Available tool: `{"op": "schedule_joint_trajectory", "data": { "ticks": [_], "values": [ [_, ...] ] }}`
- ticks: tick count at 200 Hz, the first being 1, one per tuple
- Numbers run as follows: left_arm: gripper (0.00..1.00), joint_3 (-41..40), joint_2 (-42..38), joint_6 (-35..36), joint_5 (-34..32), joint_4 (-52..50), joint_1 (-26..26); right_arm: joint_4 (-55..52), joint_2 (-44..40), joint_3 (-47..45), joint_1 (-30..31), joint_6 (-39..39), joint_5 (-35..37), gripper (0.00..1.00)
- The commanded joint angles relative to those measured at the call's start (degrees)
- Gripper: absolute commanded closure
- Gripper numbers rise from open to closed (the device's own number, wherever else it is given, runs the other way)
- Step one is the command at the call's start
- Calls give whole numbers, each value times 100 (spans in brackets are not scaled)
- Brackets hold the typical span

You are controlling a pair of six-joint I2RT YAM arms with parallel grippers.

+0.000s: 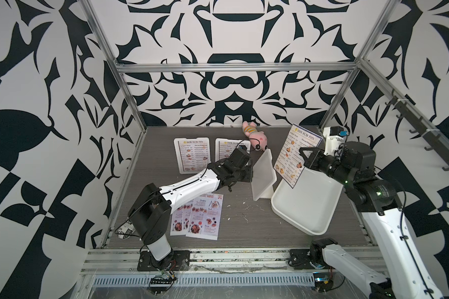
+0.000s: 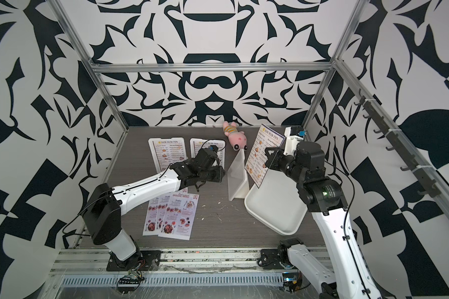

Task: Replace the menus in the menu holders
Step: Insert the menu into the menu holder.

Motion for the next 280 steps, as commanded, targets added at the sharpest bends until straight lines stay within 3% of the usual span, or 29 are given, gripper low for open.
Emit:
{"op": "schedule_joint_trajectory", "data": {
  "ticks": [1, 280],
  "values": [
    [71, 12, -110, 60, 6, -119, 28, 212, -70, -13, 18, -86, 109, 100],
    [71, 101, -184, 104, 51, -200, 26, 596, 172, -340, 18, -42, -244, 100]
  ]
}}
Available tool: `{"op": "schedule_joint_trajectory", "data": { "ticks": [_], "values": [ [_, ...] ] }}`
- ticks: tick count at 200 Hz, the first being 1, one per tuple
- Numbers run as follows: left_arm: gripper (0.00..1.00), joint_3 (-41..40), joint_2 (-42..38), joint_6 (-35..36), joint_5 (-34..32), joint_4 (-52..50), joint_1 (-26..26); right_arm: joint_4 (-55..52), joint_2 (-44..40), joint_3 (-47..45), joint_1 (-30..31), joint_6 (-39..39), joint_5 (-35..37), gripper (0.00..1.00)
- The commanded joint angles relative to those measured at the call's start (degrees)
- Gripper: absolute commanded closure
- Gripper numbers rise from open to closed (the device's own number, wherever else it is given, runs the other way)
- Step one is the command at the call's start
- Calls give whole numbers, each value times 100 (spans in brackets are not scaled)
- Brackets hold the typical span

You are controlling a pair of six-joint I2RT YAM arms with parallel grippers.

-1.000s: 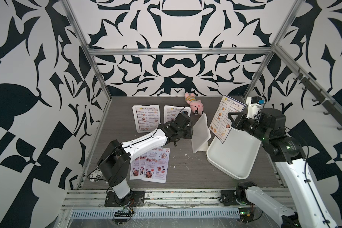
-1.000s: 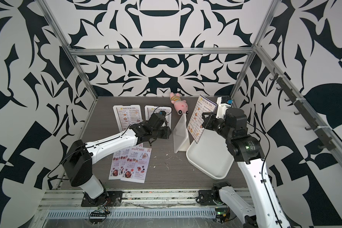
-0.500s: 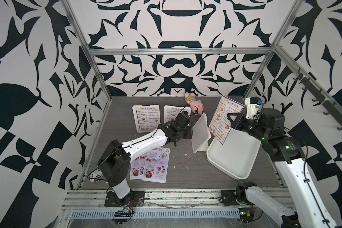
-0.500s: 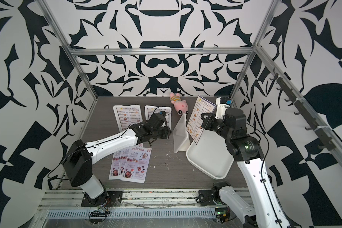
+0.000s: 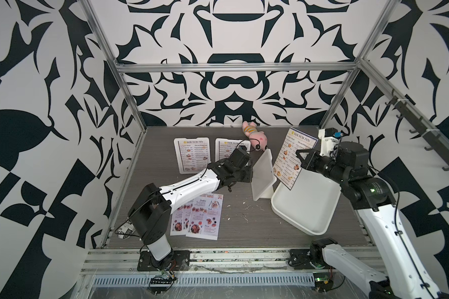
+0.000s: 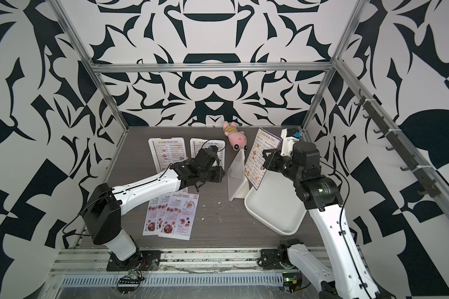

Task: Replace the menus in the menu holders
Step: Insert the menu into the menu holder.

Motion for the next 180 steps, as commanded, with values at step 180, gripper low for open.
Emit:
{"op": "schedule_joint_trajectory", "data": {
  "ticks": [180],
  "values": [
    [71, 292, -466, 153, 48, -342, 26, 2291, 606, -869, 41, -267, -106, 100]
  ]
}}
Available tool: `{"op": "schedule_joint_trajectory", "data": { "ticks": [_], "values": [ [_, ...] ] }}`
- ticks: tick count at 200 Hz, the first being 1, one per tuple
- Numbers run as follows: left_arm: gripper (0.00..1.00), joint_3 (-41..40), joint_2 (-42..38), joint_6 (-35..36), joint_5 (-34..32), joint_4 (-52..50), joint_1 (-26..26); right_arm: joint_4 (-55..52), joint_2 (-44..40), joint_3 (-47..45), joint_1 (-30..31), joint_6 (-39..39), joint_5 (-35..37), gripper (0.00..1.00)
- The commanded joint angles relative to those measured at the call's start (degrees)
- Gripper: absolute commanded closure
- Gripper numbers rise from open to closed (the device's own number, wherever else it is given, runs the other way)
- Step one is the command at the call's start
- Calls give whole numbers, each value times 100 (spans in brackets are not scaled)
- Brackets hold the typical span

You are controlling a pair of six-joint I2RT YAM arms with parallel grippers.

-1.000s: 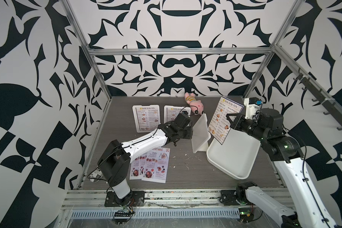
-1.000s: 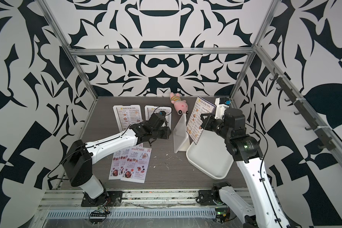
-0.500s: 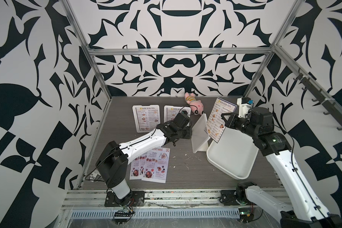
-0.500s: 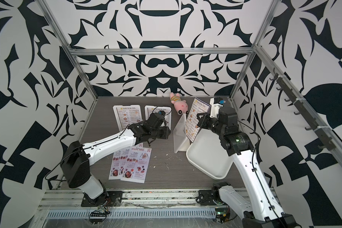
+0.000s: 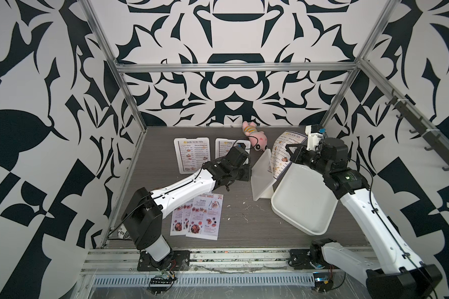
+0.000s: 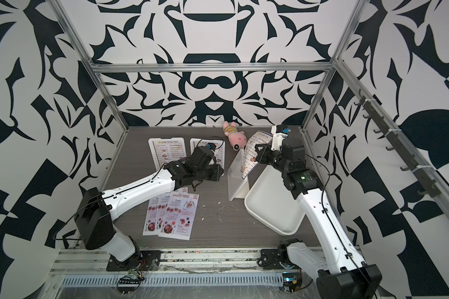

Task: Replace the menus in the menu holders
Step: Insert the menu into the menu holder.

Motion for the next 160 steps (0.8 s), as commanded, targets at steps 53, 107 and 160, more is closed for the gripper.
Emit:
{"op": "schedule_joint_trajectory", "data": {
  "ticks": [53, 107, 160],
  "values": [
    [71, 312, -29, 67, 77, -169, 32, 21, -288, 115, 29, -619, -368, 100],
    [72, 310, 7, 32, 86, -186, 25, -26, -287, 160, 33, -789, -879, 100],
    [72, 274, 7, -12, 62, -162, 25, -47, -202, 168, 29, -1017, -568, 100]
  ]
}}
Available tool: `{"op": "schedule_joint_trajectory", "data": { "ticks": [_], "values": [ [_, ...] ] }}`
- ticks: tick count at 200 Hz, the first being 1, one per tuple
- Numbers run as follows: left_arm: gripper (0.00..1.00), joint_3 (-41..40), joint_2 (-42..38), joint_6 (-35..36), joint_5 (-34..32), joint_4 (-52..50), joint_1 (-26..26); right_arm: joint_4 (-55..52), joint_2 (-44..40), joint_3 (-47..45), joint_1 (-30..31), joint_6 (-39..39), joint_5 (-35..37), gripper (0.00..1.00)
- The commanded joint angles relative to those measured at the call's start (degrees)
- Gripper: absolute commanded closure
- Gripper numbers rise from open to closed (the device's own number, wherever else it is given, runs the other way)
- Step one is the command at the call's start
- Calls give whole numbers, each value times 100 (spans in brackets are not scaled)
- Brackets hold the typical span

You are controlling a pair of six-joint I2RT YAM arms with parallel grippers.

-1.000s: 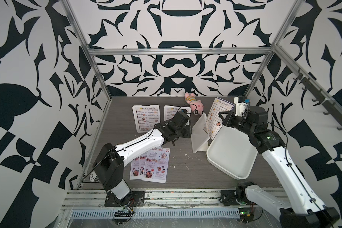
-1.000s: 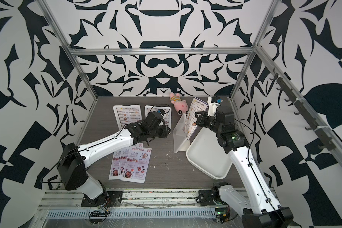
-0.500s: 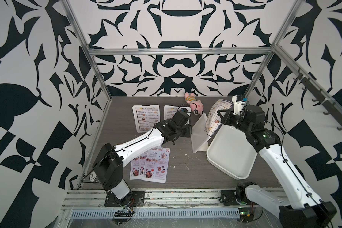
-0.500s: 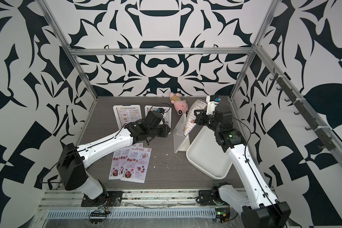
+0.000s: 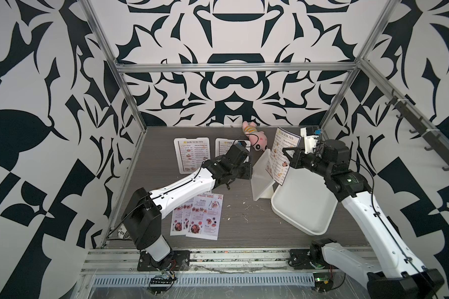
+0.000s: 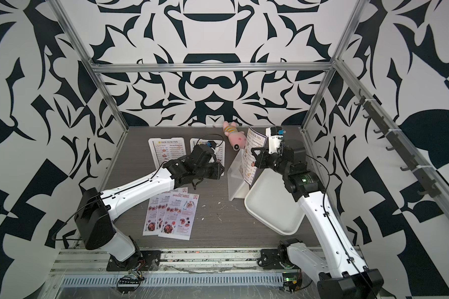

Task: Replace the menus in the menu holders
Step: Insert the menu into the menu holder.

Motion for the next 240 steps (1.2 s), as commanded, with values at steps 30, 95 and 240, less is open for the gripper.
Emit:
{"op": "schedule_joint_trajectory", "data": {
  "ticks": [30, 95, 240],
  "values": [
    [72, 77, 19, -8, 46, -99, 25, 703, -23, -91, 58, -11, 182, 100],
    [72, 31, 57, -69, 112, 4, 25, 1117, -72, -235, 609, 103, 1258, 100],
    [73, 57, 78, -61, 205, 13, 25, 2083, -282, -928, 793, 223, 1796, 100]
  ]
}}
